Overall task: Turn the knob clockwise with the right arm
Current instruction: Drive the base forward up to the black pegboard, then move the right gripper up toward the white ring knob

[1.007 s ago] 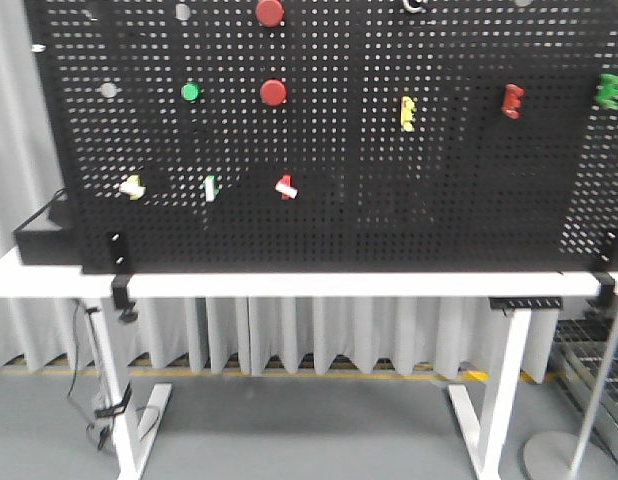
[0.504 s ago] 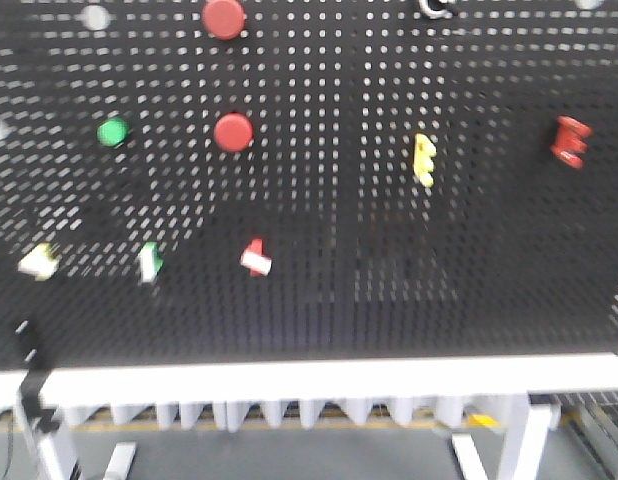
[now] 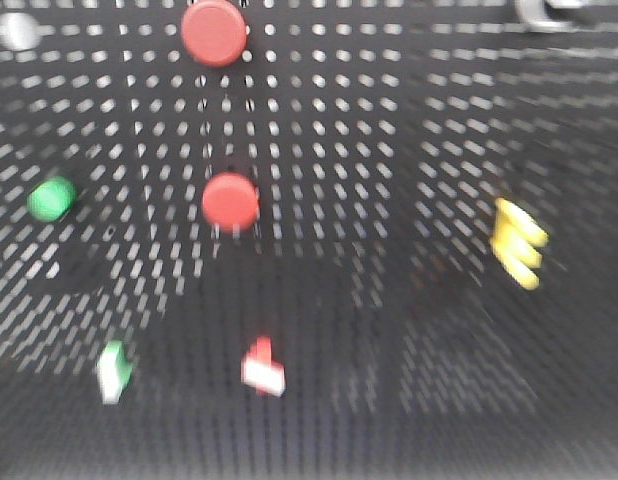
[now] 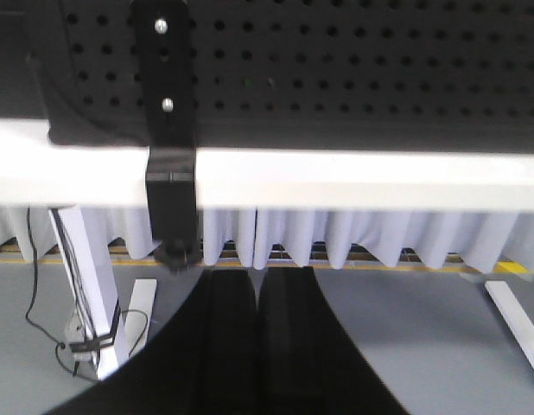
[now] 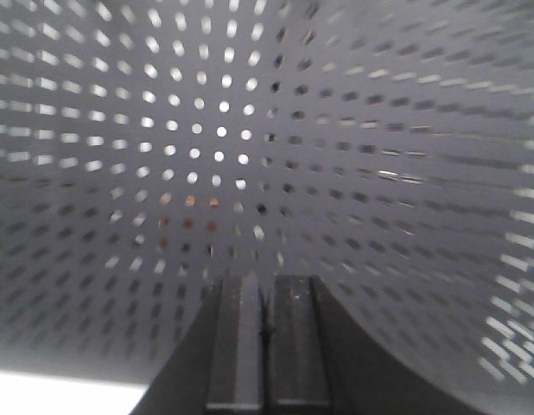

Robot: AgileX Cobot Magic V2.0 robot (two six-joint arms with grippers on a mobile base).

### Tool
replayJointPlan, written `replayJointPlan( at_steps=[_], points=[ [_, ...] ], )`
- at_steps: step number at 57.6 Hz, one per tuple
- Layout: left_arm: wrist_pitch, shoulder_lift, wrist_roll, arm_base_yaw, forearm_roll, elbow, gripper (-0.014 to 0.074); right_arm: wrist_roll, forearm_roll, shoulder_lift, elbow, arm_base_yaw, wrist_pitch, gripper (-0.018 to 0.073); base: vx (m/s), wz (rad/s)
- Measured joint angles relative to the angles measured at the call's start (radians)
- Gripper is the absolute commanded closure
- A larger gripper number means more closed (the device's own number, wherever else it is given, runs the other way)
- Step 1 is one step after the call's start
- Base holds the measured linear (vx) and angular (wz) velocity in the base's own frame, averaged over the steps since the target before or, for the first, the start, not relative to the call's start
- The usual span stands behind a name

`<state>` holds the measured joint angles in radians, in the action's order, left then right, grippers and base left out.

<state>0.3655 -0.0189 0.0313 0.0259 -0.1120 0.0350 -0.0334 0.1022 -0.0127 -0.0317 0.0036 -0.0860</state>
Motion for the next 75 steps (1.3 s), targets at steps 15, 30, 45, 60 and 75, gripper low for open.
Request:
replayJointPlan(
  at_steps=[15, 30, 45, 60, 75],
  points=[
    [0.000, 0.000, 0.000, 0.000, 0.000, 0.000, 0.0603, 0.000, 0.000, 0.000, 0.000, 0.000, 0.000, 0.0568, 0.17, 0.00],
    [0.000, 0.000, 0.000, 0.000, 0.000, 0.000, 0.0603, 0.000, 0.000, 0.000, 0.000, 0.000, 0.000, 0.0568, 0.02, 0.00],
    [0.000, 0.000, 0.000, 0.000, 0.000, 0.000, 0.0603, 0.000, 0.000, 0.000, 0.000, 0.000, 0.000, 0.0568, 0.00, 0.00],
    [0.000, 0.000, 0.000, 0.000, 0.000, 0.000, 0.0603, 0.006, -0.004, 0.000, 0.000, 0.000, -0.021, 0.0568, 0.00, 0.00],
    [0.000, 0.000, 0.000, 0.000, 0.000, 0.000, 0.0603, 0.066, -0.047, 0.000, 0.137, 0.000, -0.065, 0.0568, 0.00, 0.00]
  ],
)
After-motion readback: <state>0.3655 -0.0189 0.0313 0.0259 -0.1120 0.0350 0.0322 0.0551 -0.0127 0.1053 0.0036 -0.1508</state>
